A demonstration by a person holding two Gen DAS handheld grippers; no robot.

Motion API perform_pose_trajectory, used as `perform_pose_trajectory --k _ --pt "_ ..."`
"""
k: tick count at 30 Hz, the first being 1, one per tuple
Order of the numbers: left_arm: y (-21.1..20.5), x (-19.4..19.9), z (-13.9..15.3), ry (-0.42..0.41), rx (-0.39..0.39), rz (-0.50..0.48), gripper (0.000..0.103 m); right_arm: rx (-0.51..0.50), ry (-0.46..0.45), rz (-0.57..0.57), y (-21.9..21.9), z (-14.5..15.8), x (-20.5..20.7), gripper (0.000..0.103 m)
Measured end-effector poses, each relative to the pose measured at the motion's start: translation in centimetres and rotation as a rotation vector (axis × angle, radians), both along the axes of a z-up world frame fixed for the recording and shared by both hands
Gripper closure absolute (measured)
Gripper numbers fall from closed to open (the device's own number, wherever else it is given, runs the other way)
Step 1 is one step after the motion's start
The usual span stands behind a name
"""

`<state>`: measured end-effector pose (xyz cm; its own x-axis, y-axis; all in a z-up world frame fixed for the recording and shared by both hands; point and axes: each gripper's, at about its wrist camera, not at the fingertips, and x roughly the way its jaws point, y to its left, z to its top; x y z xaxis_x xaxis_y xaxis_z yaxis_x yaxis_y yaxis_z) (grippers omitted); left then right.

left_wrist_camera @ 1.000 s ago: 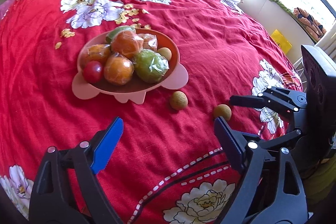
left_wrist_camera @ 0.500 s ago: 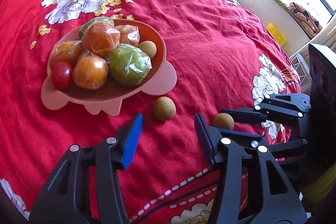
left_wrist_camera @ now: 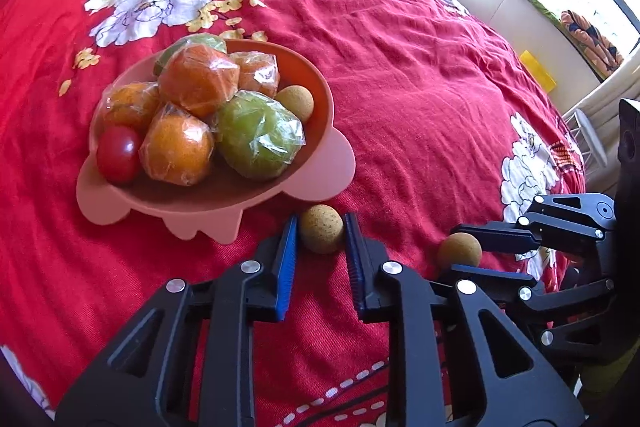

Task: Organize fruits
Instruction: 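Grasp a brown fruit with the left tool while the right tool grasps another, then carry both brown fruits into the pink bowl with both tools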

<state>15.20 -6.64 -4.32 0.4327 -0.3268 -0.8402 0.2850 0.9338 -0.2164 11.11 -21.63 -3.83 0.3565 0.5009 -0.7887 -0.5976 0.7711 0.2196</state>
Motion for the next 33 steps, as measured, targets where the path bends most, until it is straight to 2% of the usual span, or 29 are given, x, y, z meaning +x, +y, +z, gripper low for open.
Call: perform_pose_trajectory --k 7,12,23,33 --pt "2.1 -1.9 3.0 -0.055 -0.051 0.015 0.087 0.022 -0.03 0.005 0.4 1.7 0.3 0.078" --pt "4.7 -2.1 4.2 -0.077 -0.045 0.069 0.087 0.032 -0.057 0.011 1.2 3.1 1.0 0.079" --pt "8.2 -0.5 4.5 -0.092 -0.032 0.147 0.087 0.049 -0.098 0.0 3.1 5.0 4.4 0.079" --pt "7.5 1.0 3.7 -0.089 -0.011 0.131 0.087 0.052 -0.098 -0.025 4.2 5.2 8.1 0.079"
